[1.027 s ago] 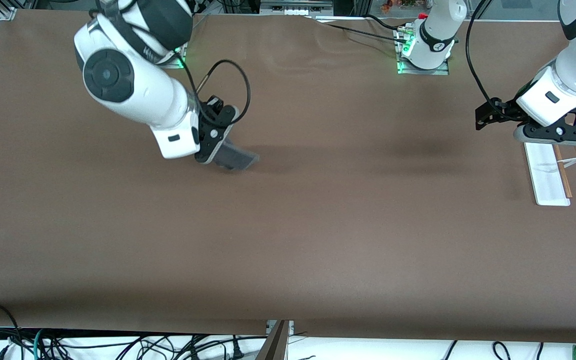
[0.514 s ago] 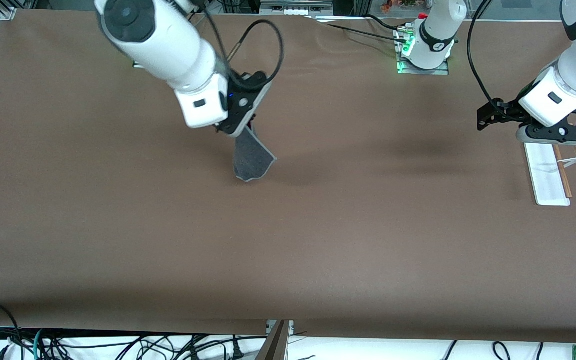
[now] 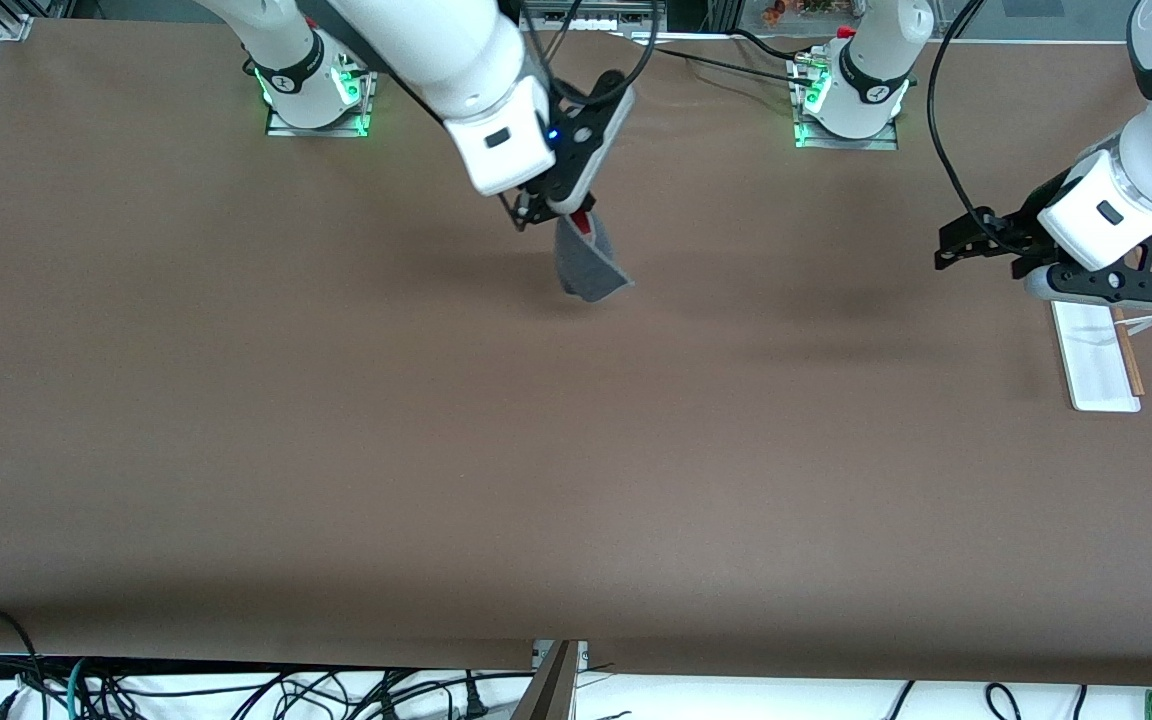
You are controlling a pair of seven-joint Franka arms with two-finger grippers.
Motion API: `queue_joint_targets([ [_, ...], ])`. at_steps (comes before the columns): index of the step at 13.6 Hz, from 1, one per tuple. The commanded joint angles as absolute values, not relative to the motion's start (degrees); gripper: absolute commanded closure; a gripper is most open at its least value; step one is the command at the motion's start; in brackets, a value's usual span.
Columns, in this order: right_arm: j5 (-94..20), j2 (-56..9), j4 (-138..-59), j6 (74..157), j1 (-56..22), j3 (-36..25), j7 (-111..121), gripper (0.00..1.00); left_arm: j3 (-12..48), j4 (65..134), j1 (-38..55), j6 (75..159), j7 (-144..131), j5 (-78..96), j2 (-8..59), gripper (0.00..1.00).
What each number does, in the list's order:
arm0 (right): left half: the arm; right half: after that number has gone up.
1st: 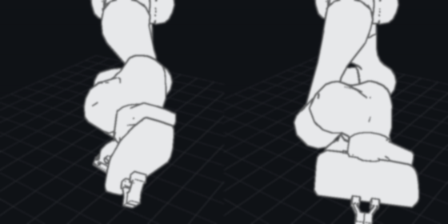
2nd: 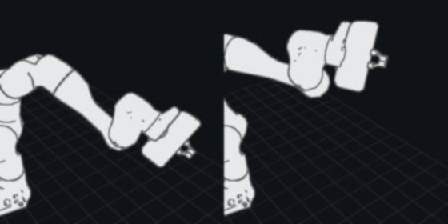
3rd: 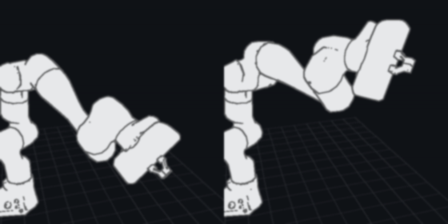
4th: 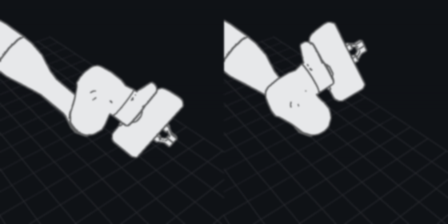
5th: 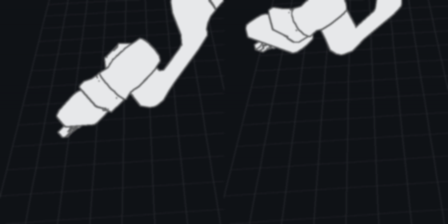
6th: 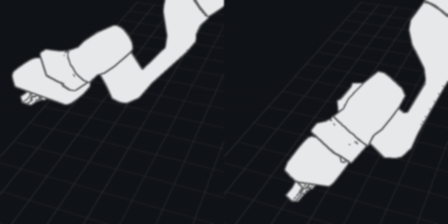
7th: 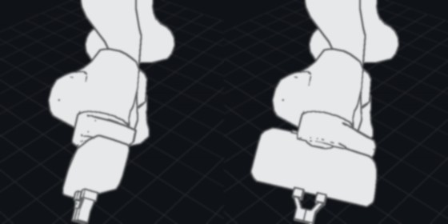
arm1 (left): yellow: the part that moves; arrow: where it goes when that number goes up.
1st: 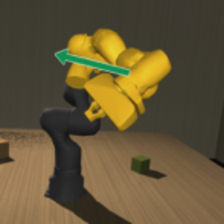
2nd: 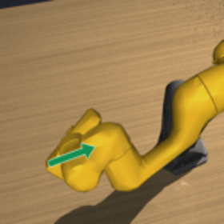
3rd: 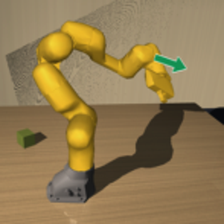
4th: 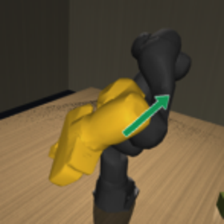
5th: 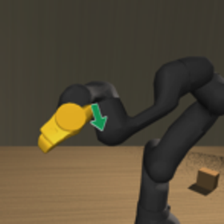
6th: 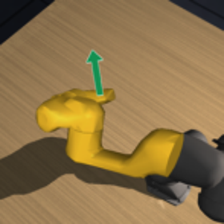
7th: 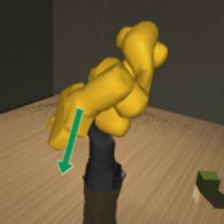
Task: Pass towel and hang on rack
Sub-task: 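Lift the towel with the right gripper while the left gripper approaches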
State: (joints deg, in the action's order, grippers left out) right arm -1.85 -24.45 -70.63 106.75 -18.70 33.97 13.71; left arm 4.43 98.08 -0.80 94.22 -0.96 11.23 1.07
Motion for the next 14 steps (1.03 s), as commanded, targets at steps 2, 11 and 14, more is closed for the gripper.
queue_joint_targets([
  [2,1.1,-26.4,-68.2,109.4,-22.7,34.1,12.9,1.0,4.2,94.4,-3.7,93.3,7.3,22.2,5.0,0.0],
  [11,2.5,-29.7,-64.1,114.8,-28.0,34.0,12.8,1.0,5.4,95.2,-5.5,92.9,63.0,48.7,15.3,0.0],
  [14,2.5,-29.6,-64.1,114.9,-28.2,34.2,12.9,1.0,7.5,97.2,-5.4,92.7,80.1,57.9,19.1,0.0],
])
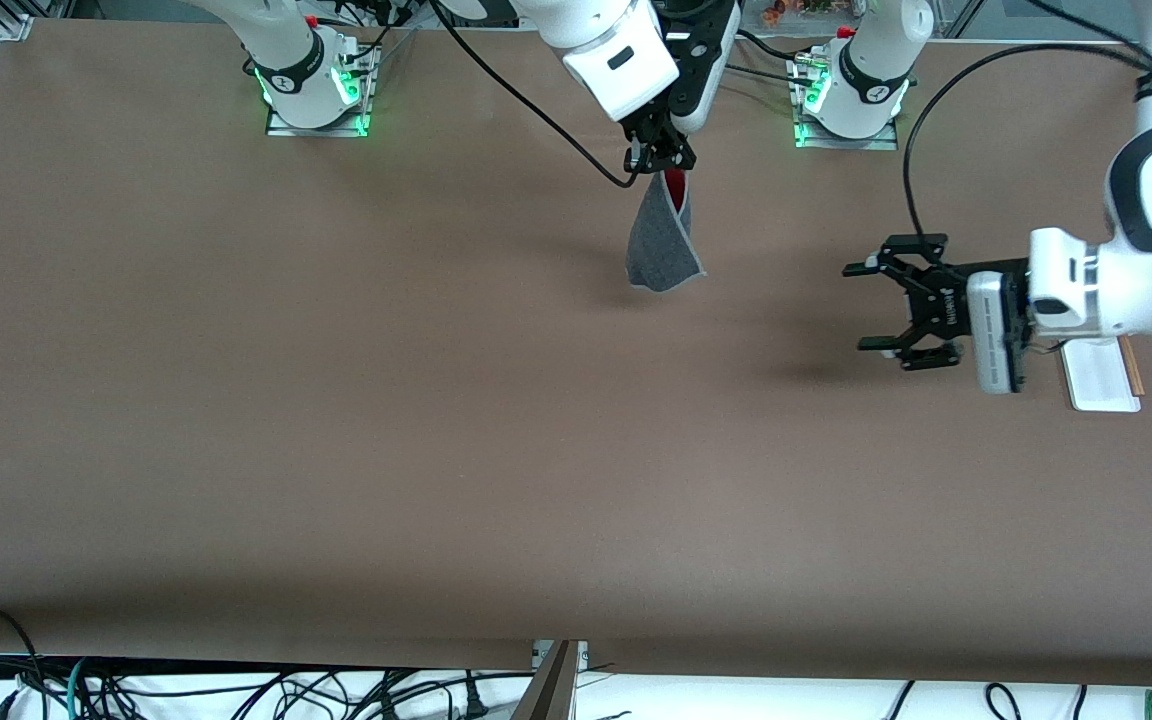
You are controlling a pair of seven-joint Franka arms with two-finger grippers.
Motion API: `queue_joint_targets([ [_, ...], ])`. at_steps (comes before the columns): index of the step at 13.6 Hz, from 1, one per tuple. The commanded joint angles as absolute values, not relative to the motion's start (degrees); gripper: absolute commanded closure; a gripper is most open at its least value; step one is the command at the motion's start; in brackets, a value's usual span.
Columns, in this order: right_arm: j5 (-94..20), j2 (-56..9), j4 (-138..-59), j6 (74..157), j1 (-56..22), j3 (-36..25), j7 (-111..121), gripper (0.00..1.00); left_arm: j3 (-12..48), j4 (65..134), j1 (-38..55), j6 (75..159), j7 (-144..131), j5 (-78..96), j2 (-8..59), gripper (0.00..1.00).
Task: Pass towel and hang on rack
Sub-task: 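Move the left gripper to the hanging towel and grasp it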
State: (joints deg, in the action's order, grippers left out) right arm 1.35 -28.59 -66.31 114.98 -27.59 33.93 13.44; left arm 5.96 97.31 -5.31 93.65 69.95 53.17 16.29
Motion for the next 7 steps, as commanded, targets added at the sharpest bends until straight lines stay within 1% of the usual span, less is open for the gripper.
queue_joint_targets([
  [1,2.5,-29.6,-64.1,115.0,-28.3,34.2,12.9,1.0,8.7,97.1,-5.5,92.7,86.9,60.8,21.2,0.0],
  [3,2.5,-29.6,-63.9,115.1,-28.3,34.2,12.9,1.0,10.7,98.5,-5.5,92.7,100.2,65.9,23.5,0.0],
  [4,2.5,-29.6,-63.6,115.5,-28.3,34.2,12.9,1.0,11.3,100.8,-5.5,92.8,105.2,68.7,23.4,0.0],
  [7,2.5,-29.6,-63.6,115.5,-28.2,34.2,12.9,1.0,11.5,105.2,-5.4,93.1,121.1,75.0,24.3,0.0],
])
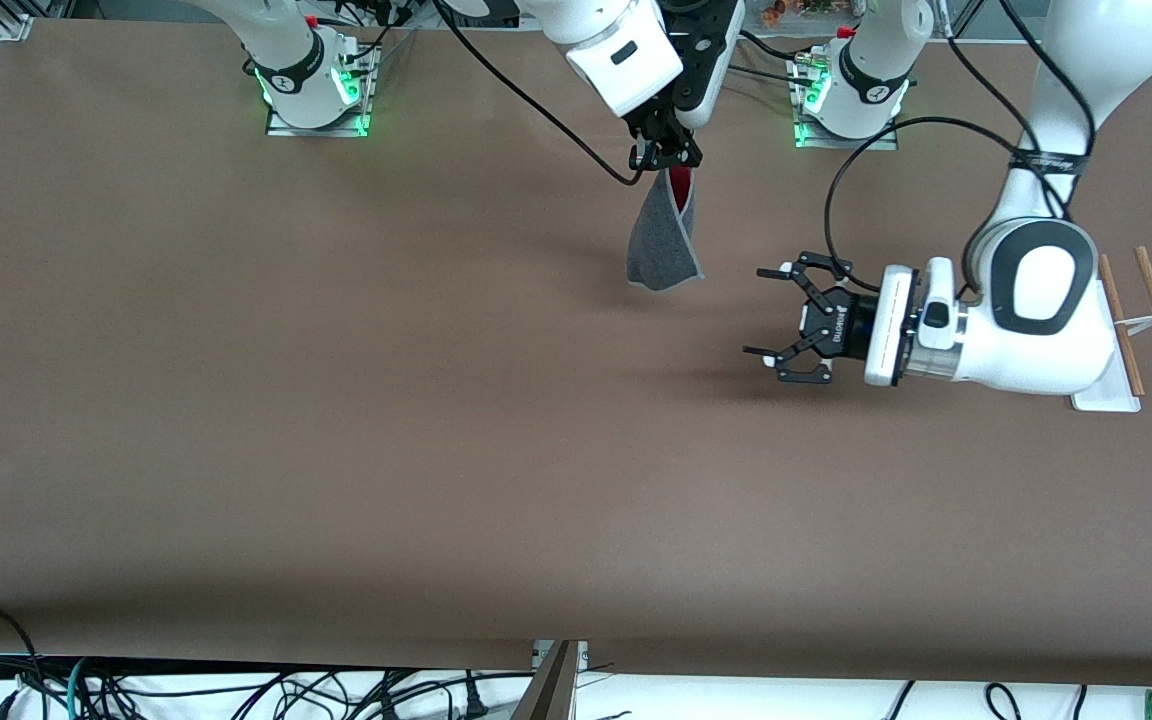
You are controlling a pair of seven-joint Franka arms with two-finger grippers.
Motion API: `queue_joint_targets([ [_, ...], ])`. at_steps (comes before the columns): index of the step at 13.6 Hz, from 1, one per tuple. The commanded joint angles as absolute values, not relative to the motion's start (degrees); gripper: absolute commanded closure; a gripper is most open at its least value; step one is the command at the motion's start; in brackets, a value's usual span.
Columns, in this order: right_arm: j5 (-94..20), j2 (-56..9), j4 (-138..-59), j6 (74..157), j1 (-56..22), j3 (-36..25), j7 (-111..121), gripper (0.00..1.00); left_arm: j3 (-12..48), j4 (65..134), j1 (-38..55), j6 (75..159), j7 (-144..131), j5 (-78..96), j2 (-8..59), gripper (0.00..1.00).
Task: Pass towel and hang on rack
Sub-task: 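Move the left gripper to the hanging towel and grasp it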
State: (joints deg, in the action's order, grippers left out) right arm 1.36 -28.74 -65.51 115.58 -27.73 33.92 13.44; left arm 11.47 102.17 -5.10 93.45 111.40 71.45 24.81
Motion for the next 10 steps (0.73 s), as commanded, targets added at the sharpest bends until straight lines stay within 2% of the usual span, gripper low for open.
queue_joint_targets([
  [1,2.5,-29.6,-63.6,115.5,-28.2,34.2,12.9,1.0,11.5,105.2,-5.4,93.0,124.1,75.2,25.1,0.0],
  [10,2.3,-29.6,-63.3,119.4,-28.2,34.3,12.9,1.0,13.5,108.9,-3.0,96.0,141.3,77.3,25.4,0.0],
])
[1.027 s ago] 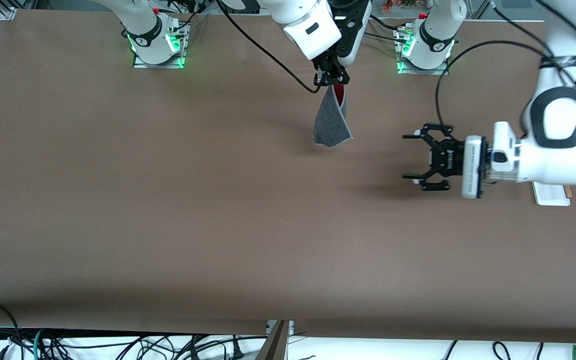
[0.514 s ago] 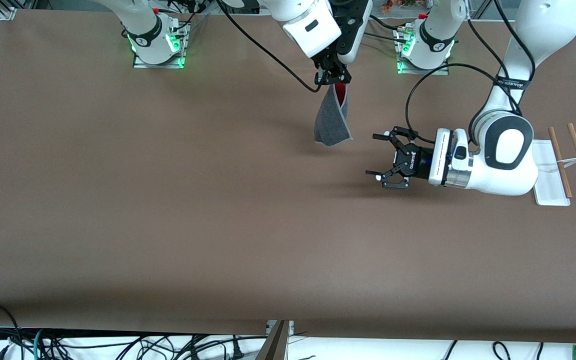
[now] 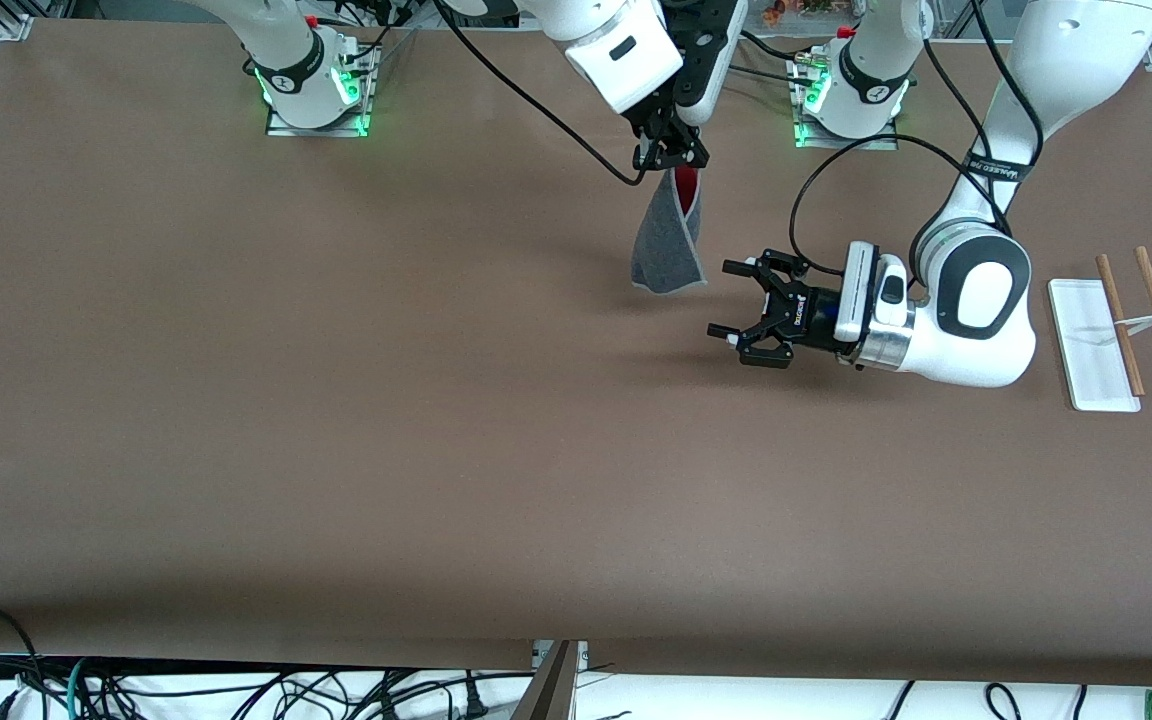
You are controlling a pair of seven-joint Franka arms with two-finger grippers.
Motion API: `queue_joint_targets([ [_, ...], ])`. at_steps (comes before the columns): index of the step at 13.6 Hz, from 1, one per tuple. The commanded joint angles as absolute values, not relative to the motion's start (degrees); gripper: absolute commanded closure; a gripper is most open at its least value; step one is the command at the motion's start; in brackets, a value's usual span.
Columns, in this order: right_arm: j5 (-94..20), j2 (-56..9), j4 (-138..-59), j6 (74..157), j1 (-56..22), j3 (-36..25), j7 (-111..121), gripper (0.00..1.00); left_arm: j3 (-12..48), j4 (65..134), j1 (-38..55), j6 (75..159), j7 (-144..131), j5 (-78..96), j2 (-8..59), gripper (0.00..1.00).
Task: Pass towel and hang on rack
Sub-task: 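Move the left gripper to the hanging towel and grasp it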
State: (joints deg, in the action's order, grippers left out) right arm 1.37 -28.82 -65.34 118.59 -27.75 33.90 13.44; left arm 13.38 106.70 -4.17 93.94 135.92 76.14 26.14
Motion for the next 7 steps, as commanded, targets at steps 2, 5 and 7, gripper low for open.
queue_joint_targets([
  [2,2.3,-29.6,-63.0,120.9,-28.3,34.3,12.9,1.0,13.8,110.5,-2.2,97.3,142.5,78.0,25.2,0.0],
  [5,2.4,-29.8,-63.0,122.9,-28.9,34.2,12.9,1.0,14.0,110.9,-2.2,97.3,144.2,78.4,25.0,0.41],
  [7,2.5,-30.3,-63.0,123.4,-29.3,34.2,12.8,1.0,14.1,110.9,-2.4,97.1,144.3,78.7,25.0,0.78],
])
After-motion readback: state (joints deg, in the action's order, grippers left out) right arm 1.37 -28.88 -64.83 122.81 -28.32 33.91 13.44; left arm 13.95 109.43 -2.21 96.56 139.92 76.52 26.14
